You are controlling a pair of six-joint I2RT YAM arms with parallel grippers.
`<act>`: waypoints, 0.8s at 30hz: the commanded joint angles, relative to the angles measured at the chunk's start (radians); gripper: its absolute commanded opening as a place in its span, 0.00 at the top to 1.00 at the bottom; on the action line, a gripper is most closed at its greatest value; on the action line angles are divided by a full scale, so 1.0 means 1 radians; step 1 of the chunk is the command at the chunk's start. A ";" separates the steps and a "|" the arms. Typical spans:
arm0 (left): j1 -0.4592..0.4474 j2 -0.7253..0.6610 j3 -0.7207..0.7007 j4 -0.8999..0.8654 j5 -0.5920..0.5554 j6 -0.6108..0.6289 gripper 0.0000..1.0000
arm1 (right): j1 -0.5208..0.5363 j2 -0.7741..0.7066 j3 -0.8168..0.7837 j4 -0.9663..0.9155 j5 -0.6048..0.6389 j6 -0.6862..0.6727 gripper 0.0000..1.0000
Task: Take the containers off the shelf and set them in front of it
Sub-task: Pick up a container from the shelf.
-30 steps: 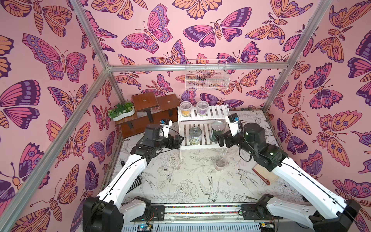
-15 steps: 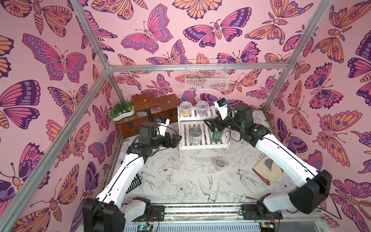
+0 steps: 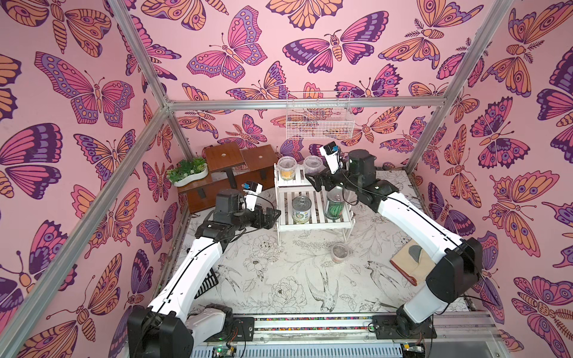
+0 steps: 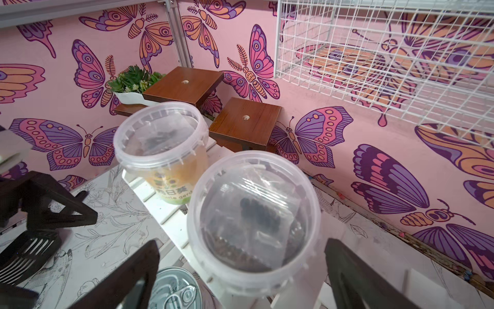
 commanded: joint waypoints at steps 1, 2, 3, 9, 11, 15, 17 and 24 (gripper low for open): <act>0.010 -0.017 -0.007 -0.006 0.003 0.020 0.00 | -0.007 0.033 0.065 0.036 0.000 -0.001 0.01; 0.009 -0.017 -0.008 -0.007 0.003 0.020 0.00 | -0.007 0.043 0.073 0.042 0.001 -0.001 0.01; 0.008 -0.018 -0.009 -0.006 0.002 0.018 0.00 | -0.006 0.049 0.079 0.047 0.004 0.000 0.01; 0.011 -0.021 -0.010 -0.006 -0.004 0.019 0.00 | -0.006 0.082 0.116 0.069 0.011 -0.001 0.02; 0.010 -0.022 -0.012 -0.006 -0.006 0.018 0.00 | -0.006 0.094 0.135 0.061 0.006 0.003 0.05; 0.011 -0.027 -0.013 -0.006 -0.006 0.017 0.00 | -0.006 0.110 0.162 0.033 0.003 0.006 0.16; 0.011 -0.028 -0.013 -0.007 -0.006 0.017 0.00 | -0.006 0.112 0.166 0.020 0.002 0.004 0.23; 0.011 -0.031 -0.013 -0.006 -0.006 0.014 0.00 | -0.006 0.113 0.184 -0.032 -0.002 -0.002 0.41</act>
